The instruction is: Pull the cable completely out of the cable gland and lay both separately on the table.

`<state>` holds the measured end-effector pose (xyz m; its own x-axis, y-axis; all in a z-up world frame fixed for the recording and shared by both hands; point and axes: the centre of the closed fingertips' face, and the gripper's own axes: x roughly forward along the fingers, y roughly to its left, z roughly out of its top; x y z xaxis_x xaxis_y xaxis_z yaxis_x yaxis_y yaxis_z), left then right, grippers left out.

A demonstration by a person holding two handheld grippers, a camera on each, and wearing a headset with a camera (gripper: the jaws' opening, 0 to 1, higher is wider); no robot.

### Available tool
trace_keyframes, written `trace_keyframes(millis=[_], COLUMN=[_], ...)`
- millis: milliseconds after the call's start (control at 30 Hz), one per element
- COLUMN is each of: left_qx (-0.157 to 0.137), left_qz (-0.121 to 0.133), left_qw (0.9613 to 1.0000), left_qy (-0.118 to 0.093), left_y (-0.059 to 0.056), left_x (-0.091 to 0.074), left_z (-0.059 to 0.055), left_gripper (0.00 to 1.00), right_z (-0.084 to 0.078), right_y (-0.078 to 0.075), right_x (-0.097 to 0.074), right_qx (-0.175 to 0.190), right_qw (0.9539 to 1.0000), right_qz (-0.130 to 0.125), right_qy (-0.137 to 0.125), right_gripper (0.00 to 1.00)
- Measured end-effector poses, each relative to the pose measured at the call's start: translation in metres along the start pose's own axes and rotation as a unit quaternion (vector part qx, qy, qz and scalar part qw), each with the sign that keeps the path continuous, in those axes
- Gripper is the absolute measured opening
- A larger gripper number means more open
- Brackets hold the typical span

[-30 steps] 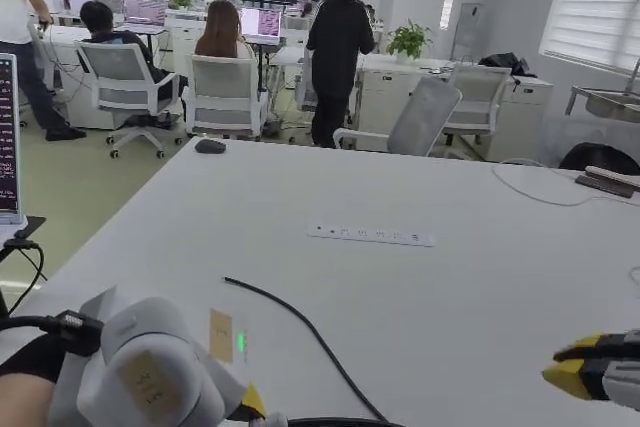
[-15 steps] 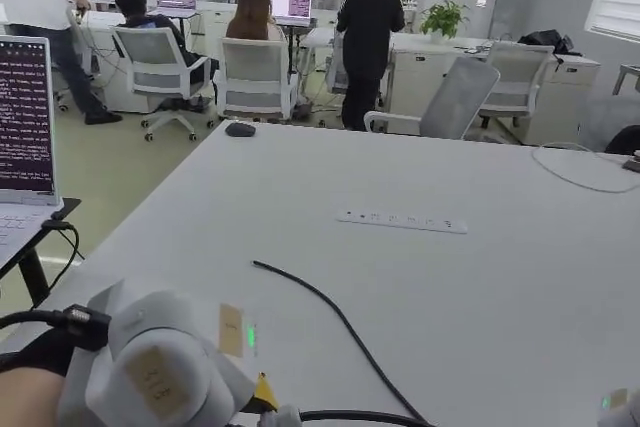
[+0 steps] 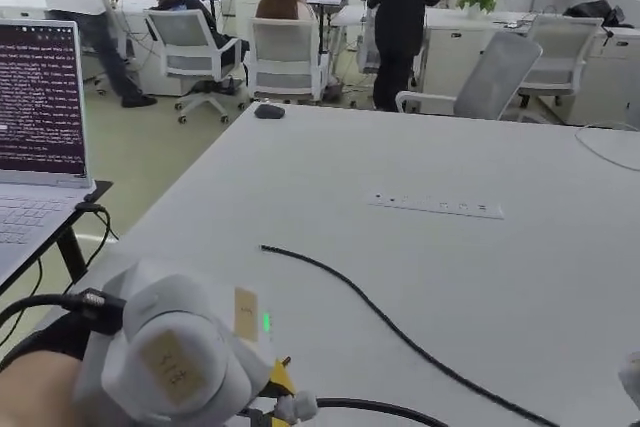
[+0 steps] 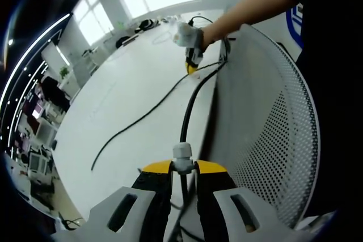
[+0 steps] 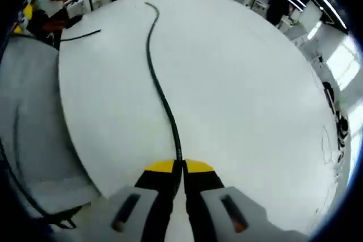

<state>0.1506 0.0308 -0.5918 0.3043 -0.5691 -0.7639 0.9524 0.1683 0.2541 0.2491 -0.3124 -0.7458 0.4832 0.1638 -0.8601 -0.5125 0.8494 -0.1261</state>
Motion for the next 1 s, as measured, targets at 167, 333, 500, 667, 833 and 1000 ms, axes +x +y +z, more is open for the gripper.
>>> trace_keyframes(millis=[167,333,500,667,833,1000], left_qx=[0.005,0.012,0.015,0.019,0.019,0.016], left_qz=[-0.007,-0.009,-0.017,-0.018,-0.017,-0.019], left_qw=[0.9999,0.9995,0.9994,0.9994,0.9995,0.9995], left_qy=[0.015,0.028,0.026,0.022,0.021,0.021], left_y=[-0.005,-0.008,-0.009,-0.007,-0.005,-0.006], left_x=[0.005,0.011,0.012,0.012,0.013,0.014], left_z=[-0.004,-0.006,-0.003,-0.001,-0.002,-0.002], left_gripper=[0.16,0.16,0.16,0.16,0.16,0.16], right_z=[0.025,0.025,0.007,-0.033,-0.049,-0.042], right_y=[-0.059,-0.054,-0.028,0.003,0.010,0.007], right_x=[-0.017,-0.012,-0.006,-0.005,-0.016,-0.015], right_qx=[0.075,0.075,0.072,0.124,0.145,0.169], right_qw=[0.9886,0.9921,0.9964,0.9917,0.9880,0.9850], right_qz=[-0.116,-0.089,-0.041,0.000,-0.012,-0.014], right_qy=[-0.060,-0.045,-0.016,0.035,0.052,0.033], right_gripper=[0.03,0.04,0.20,0.20,0.17,0.09])
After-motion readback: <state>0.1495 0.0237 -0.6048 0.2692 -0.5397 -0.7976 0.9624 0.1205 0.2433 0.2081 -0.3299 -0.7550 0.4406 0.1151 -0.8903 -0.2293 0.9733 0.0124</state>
